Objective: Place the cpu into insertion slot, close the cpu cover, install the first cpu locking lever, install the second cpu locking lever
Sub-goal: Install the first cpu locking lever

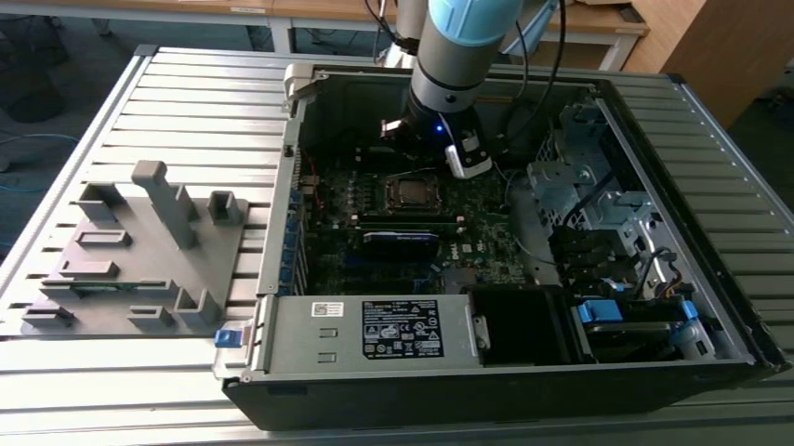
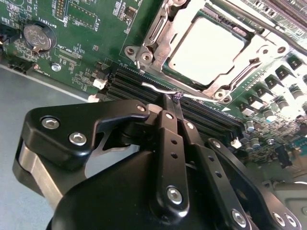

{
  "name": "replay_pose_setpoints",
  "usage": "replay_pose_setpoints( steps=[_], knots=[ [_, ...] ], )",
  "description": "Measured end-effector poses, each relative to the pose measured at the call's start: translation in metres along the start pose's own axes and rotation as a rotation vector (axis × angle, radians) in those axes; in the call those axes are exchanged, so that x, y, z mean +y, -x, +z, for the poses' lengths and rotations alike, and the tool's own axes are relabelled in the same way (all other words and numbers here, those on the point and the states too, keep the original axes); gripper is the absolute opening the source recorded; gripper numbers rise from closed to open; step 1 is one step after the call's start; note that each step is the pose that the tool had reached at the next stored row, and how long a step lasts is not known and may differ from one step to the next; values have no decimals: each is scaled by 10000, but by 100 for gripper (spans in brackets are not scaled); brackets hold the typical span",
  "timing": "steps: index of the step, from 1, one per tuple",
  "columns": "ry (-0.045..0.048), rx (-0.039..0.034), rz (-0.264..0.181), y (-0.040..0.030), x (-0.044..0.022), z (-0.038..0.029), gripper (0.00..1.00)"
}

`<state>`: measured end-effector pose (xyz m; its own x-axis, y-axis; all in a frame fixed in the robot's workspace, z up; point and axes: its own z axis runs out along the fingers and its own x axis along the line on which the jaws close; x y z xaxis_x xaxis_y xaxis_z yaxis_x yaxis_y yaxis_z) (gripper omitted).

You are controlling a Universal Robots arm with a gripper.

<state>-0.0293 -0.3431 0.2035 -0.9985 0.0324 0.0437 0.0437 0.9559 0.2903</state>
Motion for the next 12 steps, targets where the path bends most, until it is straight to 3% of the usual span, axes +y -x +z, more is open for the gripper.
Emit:
replay_pose_setpoints(
  steps=[6,12],
  knots=[
    [-12,62,-203,2,-4,11,10],
    [-12,77,-242,15,-2,8,10]
  ],
)
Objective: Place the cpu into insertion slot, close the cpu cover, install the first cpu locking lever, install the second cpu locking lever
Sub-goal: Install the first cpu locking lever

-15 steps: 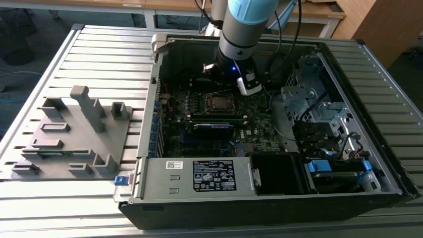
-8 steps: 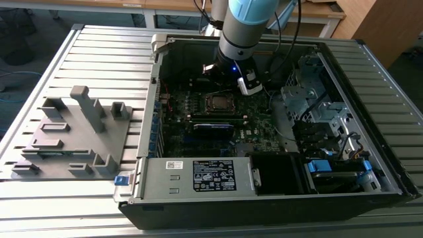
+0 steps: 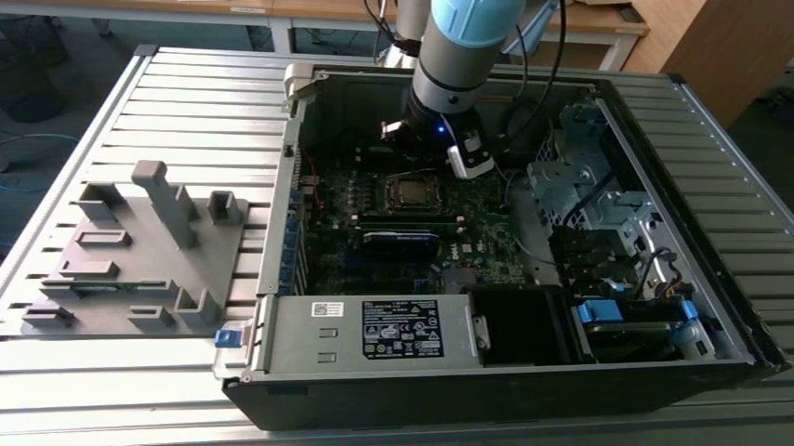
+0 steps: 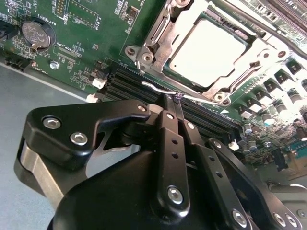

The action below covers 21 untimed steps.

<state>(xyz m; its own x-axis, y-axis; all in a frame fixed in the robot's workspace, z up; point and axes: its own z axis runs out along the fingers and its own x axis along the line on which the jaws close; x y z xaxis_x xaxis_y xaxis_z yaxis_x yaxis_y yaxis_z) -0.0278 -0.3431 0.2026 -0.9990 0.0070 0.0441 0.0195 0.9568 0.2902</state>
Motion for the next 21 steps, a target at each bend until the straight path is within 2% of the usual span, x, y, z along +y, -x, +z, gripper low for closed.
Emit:
replay_pose_setpoints(
  steps=[7,21],
  knots=[
    [4,10,-1,2,12,-44,10],
    [-2,58,-152,17,-4,-54,10]
  ],
)
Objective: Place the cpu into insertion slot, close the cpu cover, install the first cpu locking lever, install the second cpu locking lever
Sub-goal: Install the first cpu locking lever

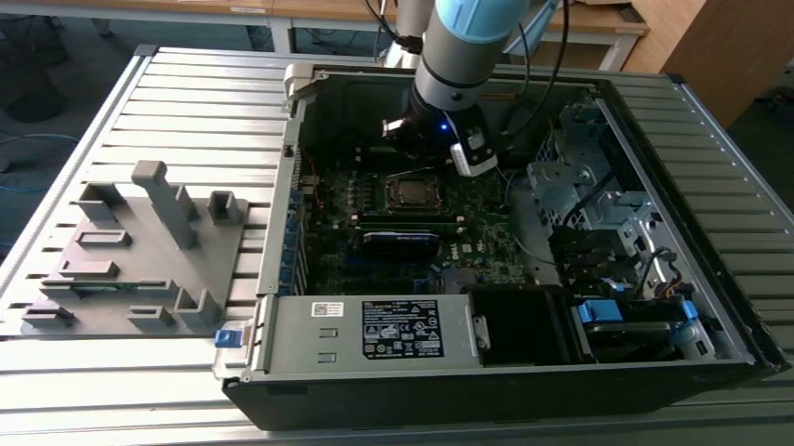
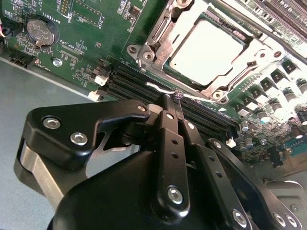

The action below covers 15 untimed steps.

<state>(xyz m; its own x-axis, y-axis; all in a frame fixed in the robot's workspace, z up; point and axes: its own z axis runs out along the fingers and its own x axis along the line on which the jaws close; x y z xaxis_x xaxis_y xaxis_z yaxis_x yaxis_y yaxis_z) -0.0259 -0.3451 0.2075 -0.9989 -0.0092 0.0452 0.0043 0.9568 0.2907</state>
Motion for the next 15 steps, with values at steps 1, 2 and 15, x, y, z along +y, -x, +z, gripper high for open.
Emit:
replay_pose_setpoints(
  steps=[1,2,15],
  knots=[
    [-2,6,-18,3,-1,-1,10],
    [-3,12,-35,7,-1,-1,10],
    [-4,41,-125,47,-2,1,10]
  ],
)
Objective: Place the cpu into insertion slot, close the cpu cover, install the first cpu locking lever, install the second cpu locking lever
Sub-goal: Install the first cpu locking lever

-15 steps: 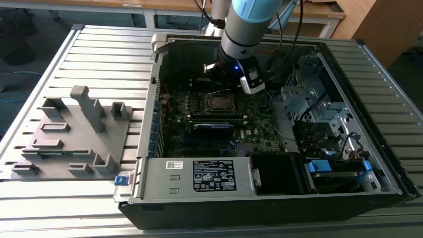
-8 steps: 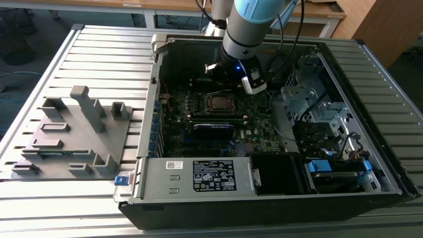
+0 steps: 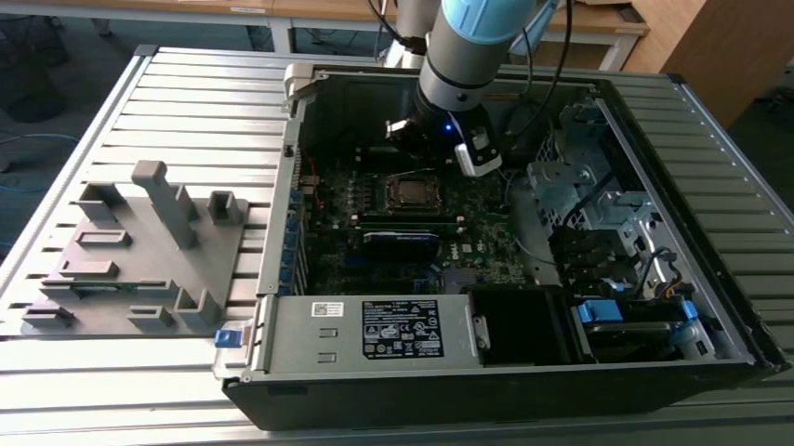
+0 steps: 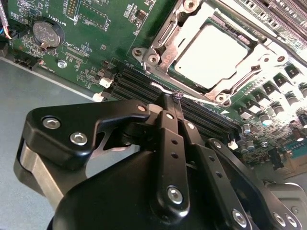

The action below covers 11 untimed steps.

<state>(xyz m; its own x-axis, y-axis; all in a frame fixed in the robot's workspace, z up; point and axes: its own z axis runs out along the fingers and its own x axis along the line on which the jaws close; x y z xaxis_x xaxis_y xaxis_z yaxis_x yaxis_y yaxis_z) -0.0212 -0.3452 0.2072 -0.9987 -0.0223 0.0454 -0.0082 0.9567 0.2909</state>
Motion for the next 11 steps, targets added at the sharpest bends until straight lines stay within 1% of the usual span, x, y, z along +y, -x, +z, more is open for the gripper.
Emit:
replay_pose_setpoints(
  steps=[1,2,8,11],
  knots=[
    [-2,23,-81,1,0,2,10],
    [-7,61,-211,1,-1,4,10],
    [-57,370,-1214,0,-4,11,10],
    [-74,481,-1581,2,-7,21,10]
  ],
)
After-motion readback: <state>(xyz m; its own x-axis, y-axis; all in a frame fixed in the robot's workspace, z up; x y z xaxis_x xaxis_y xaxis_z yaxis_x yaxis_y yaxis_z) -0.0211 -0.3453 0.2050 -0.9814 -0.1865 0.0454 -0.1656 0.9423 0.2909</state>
